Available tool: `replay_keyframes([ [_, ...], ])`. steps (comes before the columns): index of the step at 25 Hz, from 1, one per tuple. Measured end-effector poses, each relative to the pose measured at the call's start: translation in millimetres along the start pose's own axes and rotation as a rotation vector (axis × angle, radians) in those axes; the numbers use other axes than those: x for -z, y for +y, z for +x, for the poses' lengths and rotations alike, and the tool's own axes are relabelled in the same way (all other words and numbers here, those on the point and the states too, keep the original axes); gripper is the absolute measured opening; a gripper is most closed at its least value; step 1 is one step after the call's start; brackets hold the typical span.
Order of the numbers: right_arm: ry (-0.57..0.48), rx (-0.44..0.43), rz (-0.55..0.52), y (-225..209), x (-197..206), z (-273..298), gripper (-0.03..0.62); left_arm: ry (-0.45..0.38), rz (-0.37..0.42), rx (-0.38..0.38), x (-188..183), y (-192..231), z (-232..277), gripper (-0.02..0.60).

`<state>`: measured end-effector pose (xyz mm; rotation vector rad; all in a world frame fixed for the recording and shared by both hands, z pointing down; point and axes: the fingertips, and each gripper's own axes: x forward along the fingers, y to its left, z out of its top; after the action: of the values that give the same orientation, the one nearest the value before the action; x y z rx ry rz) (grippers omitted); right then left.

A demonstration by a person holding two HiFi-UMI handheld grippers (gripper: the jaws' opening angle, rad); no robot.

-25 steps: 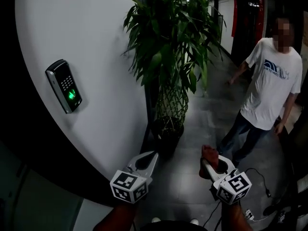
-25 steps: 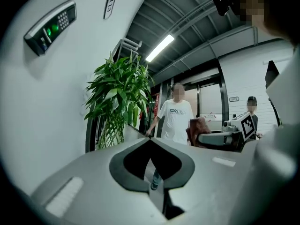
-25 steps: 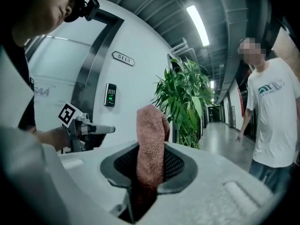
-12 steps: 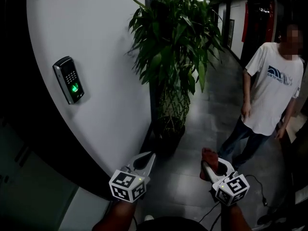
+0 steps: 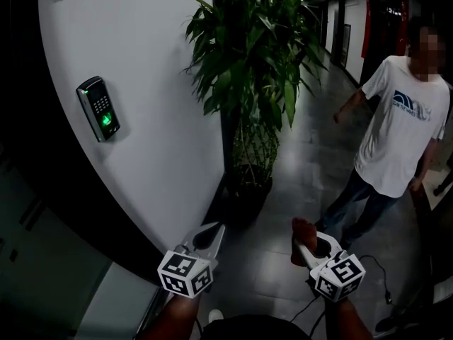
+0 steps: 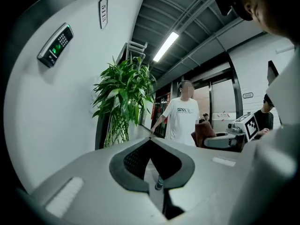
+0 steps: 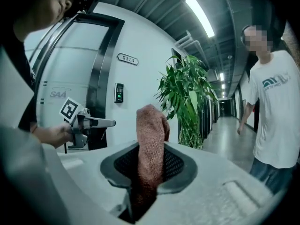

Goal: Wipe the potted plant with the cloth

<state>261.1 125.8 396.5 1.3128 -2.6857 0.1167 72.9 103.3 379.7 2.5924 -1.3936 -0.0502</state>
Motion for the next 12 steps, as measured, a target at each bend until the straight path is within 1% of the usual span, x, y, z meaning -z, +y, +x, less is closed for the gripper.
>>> replay_keyframes([
  [6, 0.005, -0.008, -0.018, -2.2, -0.8, -1.2, 0.071, 0.005, 0.008, -0.018, 1.0, 0.2, -1.0, 0.017],
  [12, 0.008, -0.010, -0.005, -3.0, -0.1, 3.9, 0.071, 0.013, 0.018, -0.014, -1.9, 1.4, 2.3, 0.017],
])
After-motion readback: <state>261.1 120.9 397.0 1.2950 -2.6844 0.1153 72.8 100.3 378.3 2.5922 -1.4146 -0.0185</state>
